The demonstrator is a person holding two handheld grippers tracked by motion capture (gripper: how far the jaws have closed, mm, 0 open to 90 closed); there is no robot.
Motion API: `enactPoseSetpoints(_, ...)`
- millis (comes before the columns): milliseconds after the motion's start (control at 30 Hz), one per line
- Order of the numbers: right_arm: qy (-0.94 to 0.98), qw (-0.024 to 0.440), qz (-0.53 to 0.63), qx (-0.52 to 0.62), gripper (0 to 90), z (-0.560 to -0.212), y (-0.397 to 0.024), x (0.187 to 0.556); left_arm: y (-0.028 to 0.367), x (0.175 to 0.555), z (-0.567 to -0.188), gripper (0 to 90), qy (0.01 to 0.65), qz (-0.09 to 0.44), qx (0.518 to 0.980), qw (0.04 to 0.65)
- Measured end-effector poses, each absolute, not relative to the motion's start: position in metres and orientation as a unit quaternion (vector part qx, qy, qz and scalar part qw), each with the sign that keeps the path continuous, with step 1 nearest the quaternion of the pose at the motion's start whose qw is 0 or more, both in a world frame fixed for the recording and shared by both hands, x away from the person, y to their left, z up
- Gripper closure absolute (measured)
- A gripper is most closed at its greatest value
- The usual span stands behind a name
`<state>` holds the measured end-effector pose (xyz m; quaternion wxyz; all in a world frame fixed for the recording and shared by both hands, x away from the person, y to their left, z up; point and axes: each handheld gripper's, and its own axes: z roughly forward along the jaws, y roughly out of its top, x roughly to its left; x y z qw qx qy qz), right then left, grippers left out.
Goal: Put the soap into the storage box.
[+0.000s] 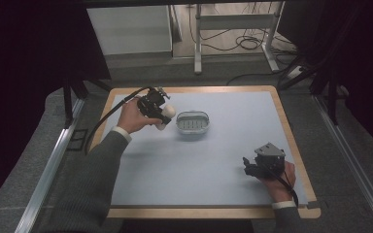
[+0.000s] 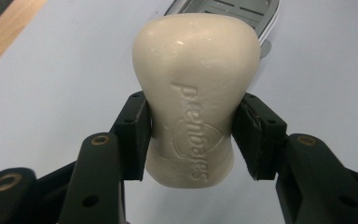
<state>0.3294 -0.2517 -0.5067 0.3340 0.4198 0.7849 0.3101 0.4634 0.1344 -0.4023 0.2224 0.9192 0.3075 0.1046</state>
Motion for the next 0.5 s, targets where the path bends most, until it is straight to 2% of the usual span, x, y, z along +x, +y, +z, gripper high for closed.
enactPoseSetpoints(500, 0.786, 0.333, 0.306, 0.421, 11.6, -0.508, -0.252, 0.330, 0.109, 0.485, -0.401, 49.9, 0.286, 0.106, 0.931, 0.203)
